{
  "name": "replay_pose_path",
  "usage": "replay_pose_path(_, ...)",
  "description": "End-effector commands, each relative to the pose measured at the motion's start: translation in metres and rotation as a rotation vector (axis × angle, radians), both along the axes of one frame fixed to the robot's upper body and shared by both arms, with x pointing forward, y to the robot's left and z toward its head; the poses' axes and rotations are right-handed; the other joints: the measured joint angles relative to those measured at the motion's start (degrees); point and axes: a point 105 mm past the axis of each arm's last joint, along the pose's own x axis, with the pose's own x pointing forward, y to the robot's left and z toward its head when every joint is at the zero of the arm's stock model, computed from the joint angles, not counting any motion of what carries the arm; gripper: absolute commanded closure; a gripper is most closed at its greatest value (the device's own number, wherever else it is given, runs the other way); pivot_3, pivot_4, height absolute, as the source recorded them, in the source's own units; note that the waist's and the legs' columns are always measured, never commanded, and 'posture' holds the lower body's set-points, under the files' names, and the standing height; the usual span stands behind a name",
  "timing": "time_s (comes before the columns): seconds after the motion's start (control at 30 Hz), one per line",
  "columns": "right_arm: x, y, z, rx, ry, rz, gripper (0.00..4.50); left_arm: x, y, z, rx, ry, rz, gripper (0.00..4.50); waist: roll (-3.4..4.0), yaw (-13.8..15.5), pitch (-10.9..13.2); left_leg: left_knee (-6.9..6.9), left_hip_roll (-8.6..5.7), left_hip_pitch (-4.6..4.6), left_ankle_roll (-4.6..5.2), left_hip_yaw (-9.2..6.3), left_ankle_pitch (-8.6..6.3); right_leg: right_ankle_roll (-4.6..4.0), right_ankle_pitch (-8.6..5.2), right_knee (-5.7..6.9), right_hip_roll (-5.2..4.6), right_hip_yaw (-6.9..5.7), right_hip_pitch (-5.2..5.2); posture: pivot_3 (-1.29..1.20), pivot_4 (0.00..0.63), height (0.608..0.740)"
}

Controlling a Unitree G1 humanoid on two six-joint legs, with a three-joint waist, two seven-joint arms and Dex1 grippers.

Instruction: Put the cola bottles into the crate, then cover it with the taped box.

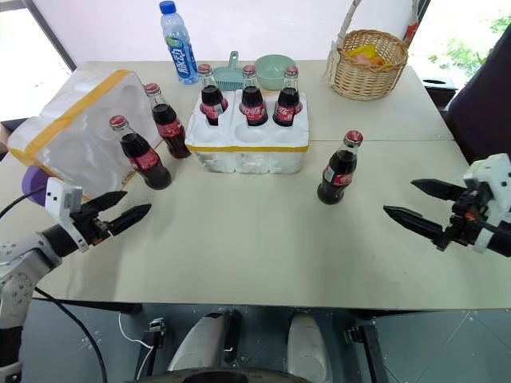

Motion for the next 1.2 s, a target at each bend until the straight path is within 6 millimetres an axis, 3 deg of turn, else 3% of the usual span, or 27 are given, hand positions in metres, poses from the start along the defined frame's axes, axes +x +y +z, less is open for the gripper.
replay_pose_path(0.03,-0.017,0.014,0.040,0.045,-0.054,0.096,0.00,0.010,0.001,0.017,0.026,-0.087,0.046,0.05,-0.04,0.0,0.0,0.01,0.00,0.00,0.00,-0.01,0.00,0.01,0.00,-0.01,0.00,-0.01,0.02,0.00,0.150,0.734)
replay_pose_path(0.17,-0.038,0.037,0.070,0.073,-0.060,0.232,0.00,0.022,-0.006,0.023,0.017,-0.111,0.046,0.05,-0.04,0.0,0.0,0.00,-0.02,0.00,0.00,-0.02,0.00,0.02,0.01,-0.01,-0.01,-0.03,0.03,0.00,0.150,0.734)
replay_pose_path(0.33,-0.055,0.062,0.086,0.095,-0.082,0.339,0.00,0.032,-0.004,0.027,0.017,-0.135,0.081,0.05,-0.09,0.0,0.0,-0.01,-0.01,-0.02,0.01,-0.09,0.00,0.03,0.02,-0.01,0.00,-0.12,0.03,0.00,0.150,0.734)
replay_pose_path(0.83,-0.058,0.082,0.072,0.055,-0.068,0.347,0.00,0.077,-0.019,0.033,0.026,-0.208,0.095,0.05,-0.19,0.1,0.0,0.03,-0.07,-0.07,0.01,-0.08,0.01,0.12,0.07,-0.02,-0.04,-0.17,0.03,0.00,0.150,0.734)
replay_pose_path(1.03,-0.055,0.082,0.070,0.064,-0.078,0.337,0.00,0.084,-0.017,0.030,0.033,-0.205,0.108,0.05,-0.19,0.0,0.0,0.03,-0.07,-0.07,0.01,-0.09,0.01,0.22,0.12,-0.01,-0.04,-0.19,0.03,0.00,0.150,0.734)
replay_pose_path(1.17,-0.051,0.080,0.070,0.075,-0.093,0.310,0.00,0.079,-0.017,0.030,0.031,-0.189,0.070,1.38,-0.20,0.0,0.0,0.03,-0.07,-0.07,0.01,-0.12,0.01,0.23,0.13,0.00,-0.04,-0.20,0.03,0.00,0.150,0.734)
replay_pose_path(1.2,-0.050,0.079,0.069,0.076,-0.096,0.302,0.00,0.075,-0.020,0.030,0.024,-0.179,0.037,1.38,-0.20,0.0,0.0,0.03,-0.07,-0.07,0.01,-0.13,0.01,0.23,0.13,0.00,-0.04,-0.20,0.03,0.00,0.150,0.734)
